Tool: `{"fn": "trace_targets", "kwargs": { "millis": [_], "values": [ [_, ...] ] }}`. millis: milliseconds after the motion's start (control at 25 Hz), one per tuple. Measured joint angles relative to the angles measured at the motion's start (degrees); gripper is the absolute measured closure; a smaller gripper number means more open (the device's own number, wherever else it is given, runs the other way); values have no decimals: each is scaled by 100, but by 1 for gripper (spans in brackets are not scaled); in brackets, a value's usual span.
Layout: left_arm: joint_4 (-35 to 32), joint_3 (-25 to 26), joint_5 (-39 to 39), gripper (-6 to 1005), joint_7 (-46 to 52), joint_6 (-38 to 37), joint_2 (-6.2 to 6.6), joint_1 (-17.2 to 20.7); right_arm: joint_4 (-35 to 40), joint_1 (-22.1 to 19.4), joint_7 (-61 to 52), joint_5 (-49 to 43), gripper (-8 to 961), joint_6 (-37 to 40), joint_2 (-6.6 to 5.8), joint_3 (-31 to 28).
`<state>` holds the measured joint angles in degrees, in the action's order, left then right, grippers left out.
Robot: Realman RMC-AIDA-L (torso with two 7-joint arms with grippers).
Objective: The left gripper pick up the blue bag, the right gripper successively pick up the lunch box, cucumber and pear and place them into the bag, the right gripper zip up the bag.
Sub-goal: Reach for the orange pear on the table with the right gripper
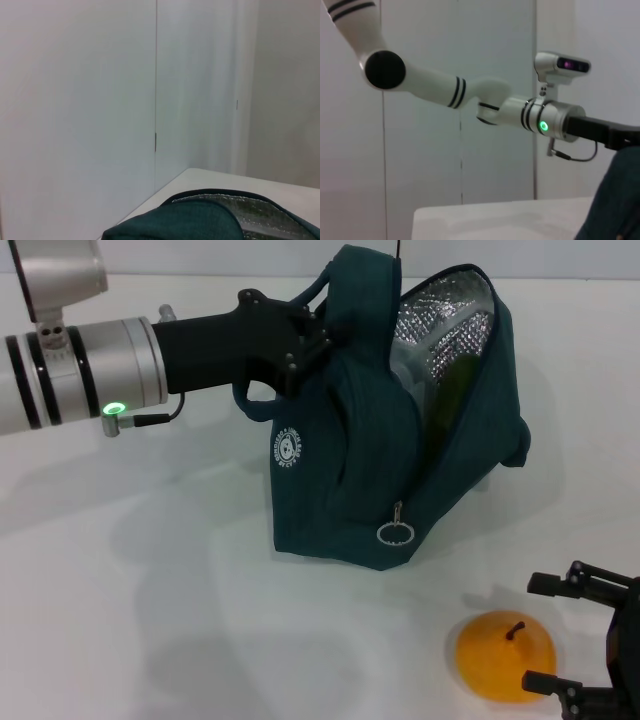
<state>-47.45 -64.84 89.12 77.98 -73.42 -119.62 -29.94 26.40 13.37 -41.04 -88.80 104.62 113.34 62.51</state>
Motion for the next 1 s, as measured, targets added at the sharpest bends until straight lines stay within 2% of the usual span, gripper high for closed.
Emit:
{"fn": "trace_targets", "kwargs": {
  "millis": [520,1000],
  "values": [
    [-22,-2,-95,927,14,-12,-7,-3,-193,-30,-59,-15,144,-243,-20,11],
    [-27,-11,-180,925,13,-39,-18,13,-194,15,-39,-15,156,-295,61,52]
  ]
}}
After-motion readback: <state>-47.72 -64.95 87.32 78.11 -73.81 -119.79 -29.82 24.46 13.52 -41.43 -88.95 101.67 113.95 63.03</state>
